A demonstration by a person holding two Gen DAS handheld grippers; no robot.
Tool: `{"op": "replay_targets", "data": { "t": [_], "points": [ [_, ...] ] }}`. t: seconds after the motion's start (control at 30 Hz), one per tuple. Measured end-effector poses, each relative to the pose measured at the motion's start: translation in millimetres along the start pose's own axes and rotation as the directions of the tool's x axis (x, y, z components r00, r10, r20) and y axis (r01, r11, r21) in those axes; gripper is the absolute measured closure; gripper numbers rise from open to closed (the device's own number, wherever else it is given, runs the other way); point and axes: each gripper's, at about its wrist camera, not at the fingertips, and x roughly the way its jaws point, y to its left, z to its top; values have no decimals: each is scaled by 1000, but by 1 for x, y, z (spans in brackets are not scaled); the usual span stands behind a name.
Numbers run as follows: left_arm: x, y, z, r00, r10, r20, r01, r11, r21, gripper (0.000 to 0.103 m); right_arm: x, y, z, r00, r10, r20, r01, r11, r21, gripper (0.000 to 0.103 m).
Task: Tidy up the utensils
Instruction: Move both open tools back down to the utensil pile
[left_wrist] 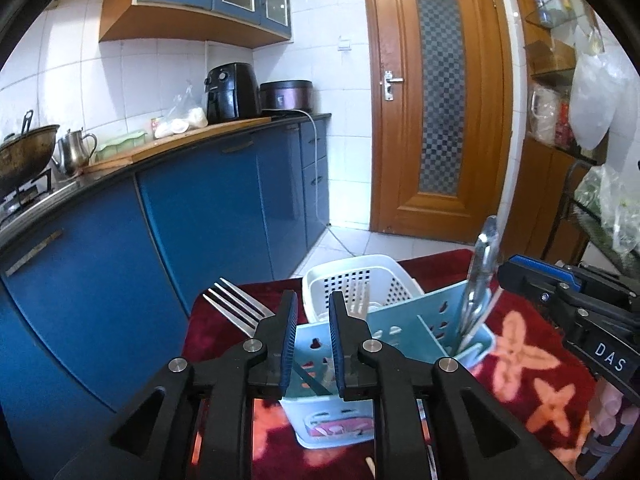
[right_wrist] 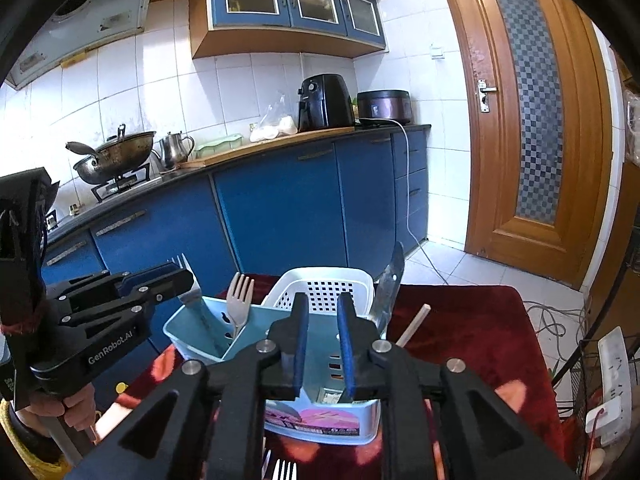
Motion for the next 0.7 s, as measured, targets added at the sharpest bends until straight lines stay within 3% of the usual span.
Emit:
{"op": "replay_targets", "data": {
  "t": [0.4,0.7],
  "points": [
    [-45,1,-15,998,-63,-23,62,997,-37,77,-36,5,-21,995,-13,-100,15,1000,14,86],
    [-64,-7,-46,991,-88,-98,85,996,-35,77,-41,2,-68,968,-31,-250,41,999,36,86]
  ]
}}
